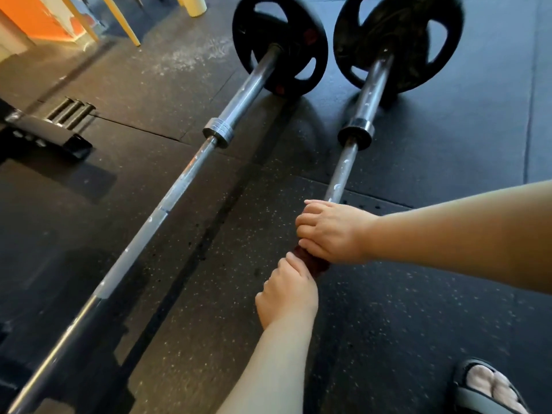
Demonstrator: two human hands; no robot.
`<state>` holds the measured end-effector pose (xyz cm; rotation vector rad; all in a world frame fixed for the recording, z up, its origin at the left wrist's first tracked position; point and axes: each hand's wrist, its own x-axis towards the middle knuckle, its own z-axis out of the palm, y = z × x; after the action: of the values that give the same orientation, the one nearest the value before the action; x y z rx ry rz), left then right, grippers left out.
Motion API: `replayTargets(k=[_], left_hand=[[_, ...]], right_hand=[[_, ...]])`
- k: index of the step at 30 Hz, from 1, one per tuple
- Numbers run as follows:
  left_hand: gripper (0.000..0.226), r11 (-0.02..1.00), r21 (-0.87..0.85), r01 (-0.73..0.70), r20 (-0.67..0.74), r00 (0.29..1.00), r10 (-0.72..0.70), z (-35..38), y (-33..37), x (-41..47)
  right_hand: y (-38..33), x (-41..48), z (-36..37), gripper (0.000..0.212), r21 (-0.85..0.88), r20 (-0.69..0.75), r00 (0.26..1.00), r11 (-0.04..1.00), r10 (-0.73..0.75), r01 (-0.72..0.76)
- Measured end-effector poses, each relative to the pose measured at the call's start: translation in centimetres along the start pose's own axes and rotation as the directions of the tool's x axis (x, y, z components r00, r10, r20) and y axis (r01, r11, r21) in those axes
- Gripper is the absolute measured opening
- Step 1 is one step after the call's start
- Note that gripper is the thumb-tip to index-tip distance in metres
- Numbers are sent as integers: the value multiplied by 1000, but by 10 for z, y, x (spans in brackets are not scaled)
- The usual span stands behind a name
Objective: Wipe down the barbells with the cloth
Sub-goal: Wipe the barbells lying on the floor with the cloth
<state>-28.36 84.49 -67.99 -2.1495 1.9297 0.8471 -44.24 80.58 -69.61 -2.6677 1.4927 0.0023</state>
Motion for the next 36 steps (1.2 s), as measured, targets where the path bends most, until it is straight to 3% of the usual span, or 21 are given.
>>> replayTargets(k=[2, 4, 9, 14, 18, 21, 25, 27, 32, 36], left_hand=[[53, 998, 52, -26, -52, 998, 29, 4, 0, 0], [48, 998, 53, -36, -75, 996, 40, 8, 1, 0], [54, 999, -10, -41, -107, 993, 39, 11, 0, -3], [58, 999, -14, -51, -135, 990, 49, 13, 1, -2], [55, 998, -6, -55, -131, 990, 53, 8, 3, -3], [54, 998, -37, -49, -130, 991, 44, 9, 4, -2], [54, 998, -58, -33, -96, 995, 27, 9, 4, 1], [54, 997, -66, -29, -74, 997, 24, 8, 3, 3], [56, 994, -110, -17, -37, 999, 13, 8, -1, 7], [58, 989, -148, 18, -7, 1000, -20, 14, -4, 13]], right_hand=[[-22, -4, 11, 50, 113, -124, 980, 983, 159, -145], [-37, -13, 22, 48, 192, -164, 960, 962, 227, -195], [-15, -31, 22, 44, 246, -112, 987, 966, 114, -83], [-28, -31, 28, 45, 359, -201, 903, 886, 380, -293], [-41, -27, 25, 35, 379, -142, 961, 910, 238, -169], [-13, -32, 25, 42, 307, -155, 977, 947, 145, -92], [-16, -28, 25, 40, 376, -213, 915, 893, 343, -247], [-33, -26, 29, 40, 395, -195, 915, 882, 354, -258], [-8, -30, 23, 46, 302, -158, 979, 950, 129, -76], [10, -22, 20, 44, 341, -210, 913, 901, 350, -267]])
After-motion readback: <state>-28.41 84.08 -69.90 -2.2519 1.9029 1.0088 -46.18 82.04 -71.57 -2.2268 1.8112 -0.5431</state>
